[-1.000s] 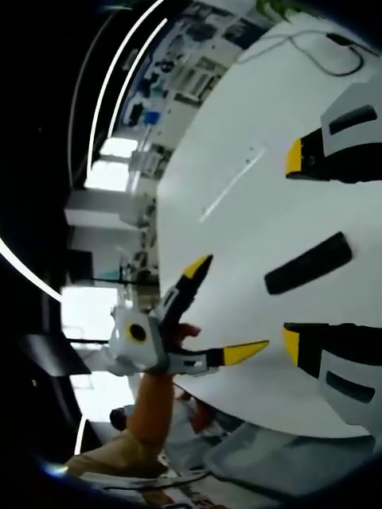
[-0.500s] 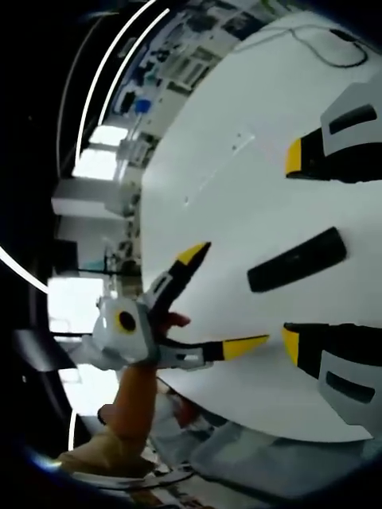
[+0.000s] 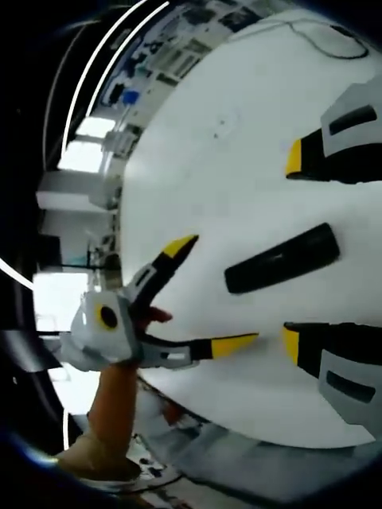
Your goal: Press the specified remote control buttons in sequence, fully releasing each button before pressing the next.
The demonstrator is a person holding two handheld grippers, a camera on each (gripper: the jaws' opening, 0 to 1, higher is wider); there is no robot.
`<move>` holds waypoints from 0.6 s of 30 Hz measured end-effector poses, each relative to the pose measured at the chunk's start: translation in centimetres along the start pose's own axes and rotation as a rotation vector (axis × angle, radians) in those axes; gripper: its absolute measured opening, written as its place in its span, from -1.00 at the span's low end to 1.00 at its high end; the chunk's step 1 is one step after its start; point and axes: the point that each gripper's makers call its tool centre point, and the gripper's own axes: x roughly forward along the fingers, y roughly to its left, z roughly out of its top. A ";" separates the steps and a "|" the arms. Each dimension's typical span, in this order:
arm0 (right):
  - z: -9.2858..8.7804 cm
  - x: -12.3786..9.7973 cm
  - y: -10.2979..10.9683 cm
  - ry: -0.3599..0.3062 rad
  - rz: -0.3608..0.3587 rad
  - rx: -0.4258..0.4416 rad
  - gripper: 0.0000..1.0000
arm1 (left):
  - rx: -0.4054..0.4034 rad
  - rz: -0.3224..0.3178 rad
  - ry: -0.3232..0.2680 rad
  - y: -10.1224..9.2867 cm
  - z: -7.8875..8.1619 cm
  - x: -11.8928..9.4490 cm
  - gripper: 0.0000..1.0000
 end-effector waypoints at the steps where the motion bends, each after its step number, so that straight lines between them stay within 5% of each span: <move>1: -0.2 0.1 0.1 0.009 0.002 -0.008 0.30 | 0.004 -0.001 0.006 0.0 -0.1 0.1 0.82; 18: -2.1 2.5 -0.2 0.101 0.051 -0.037 0.04 | 0.068 -0.040 0.085 -0.3 -1.3 1.5 0.76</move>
